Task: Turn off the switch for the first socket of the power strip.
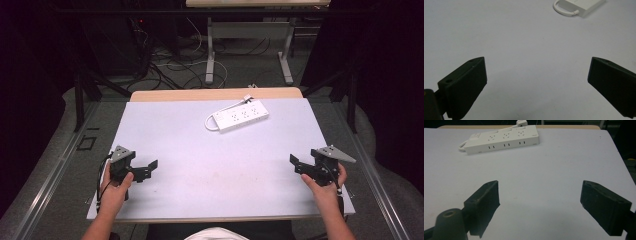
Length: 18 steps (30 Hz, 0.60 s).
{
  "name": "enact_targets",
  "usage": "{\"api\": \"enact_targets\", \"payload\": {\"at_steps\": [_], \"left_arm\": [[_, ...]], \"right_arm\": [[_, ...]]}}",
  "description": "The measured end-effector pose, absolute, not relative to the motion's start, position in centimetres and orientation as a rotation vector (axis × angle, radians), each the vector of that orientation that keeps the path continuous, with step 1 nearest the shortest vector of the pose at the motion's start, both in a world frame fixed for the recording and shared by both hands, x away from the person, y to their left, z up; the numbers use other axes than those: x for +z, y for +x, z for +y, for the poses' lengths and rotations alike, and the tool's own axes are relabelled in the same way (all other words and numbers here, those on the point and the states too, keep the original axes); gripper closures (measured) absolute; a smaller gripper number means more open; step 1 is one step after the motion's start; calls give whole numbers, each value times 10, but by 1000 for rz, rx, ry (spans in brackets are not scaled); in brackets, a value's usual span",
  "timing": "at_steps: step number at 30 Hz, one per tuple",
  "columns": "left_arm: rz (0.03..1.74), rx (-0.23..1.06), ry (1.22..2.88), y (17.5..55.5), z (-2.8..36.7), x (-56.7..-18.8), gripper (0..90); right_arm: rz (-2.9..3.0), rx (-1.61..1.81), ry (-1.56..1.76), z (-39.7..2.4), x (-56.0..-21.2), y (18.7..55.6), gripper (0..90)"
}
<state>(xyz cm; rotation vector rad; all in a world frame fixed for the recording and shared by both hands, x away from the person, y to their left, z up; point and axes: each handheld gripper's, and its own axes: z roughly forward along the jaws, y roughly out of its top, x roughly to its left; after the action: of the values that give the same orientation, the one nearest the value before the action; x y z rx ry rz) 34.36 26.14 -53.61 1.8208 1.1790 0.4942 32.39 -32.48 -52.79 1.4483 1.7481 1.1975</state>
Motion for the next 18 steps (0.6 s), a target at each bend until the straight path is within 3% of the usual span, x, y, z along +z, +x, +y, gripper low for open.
{"api": "enact_targets", "payload": {"at_steps": [18], "left_arm": [[1167, 506, 1818, 340, 258, -534, 23]], "right_arm": [[1809, 1197, 1415, -305, -509, 334, 152]]}}
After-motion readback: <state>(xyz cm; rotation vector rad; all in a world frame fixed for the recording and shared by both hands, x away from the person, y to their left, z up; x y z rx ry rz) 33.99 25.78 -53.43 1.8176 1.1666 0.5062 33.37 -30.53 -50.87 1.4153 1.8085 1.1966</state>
